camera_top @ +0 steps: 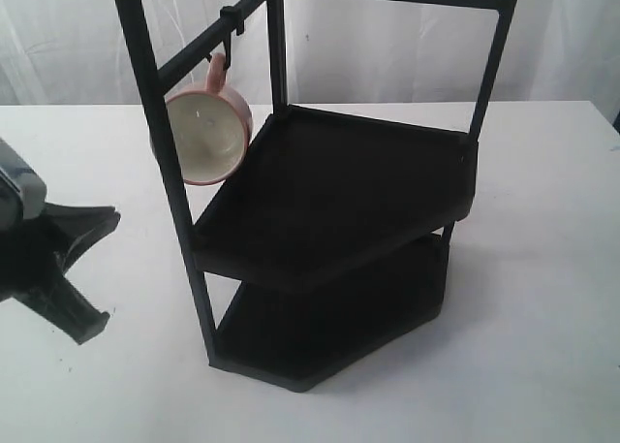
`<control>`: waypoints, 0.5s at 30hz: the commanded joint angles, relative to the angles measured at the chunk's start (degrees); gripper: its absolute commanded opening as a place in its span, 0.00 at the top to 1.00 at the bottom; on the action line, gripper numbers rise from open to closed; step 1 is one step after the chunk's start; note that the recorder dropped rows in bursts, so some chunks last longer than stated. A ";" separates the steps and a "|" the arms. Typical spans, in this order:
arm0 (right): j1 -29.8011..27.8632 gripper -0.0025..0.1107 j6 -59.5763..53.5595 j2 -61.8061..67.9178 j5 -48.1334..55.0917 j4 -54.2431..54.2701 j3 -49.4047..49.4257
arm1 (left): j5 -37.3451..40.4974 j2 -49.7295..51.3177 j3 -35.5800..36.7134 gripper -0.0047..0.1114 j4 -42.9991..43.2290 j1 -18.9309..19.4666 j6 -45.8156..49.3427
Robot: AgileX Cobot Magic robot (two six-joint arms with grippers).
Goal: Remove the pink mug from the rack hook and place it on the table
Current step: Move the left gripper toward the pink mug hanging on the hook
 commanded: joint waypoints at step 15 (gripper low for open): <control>-0.58 0.98 0.14 -0.24 -0.45 -0.38 0.22 | -20.87 0.08 -2.42 0.96 -17.95 -0.17 2.76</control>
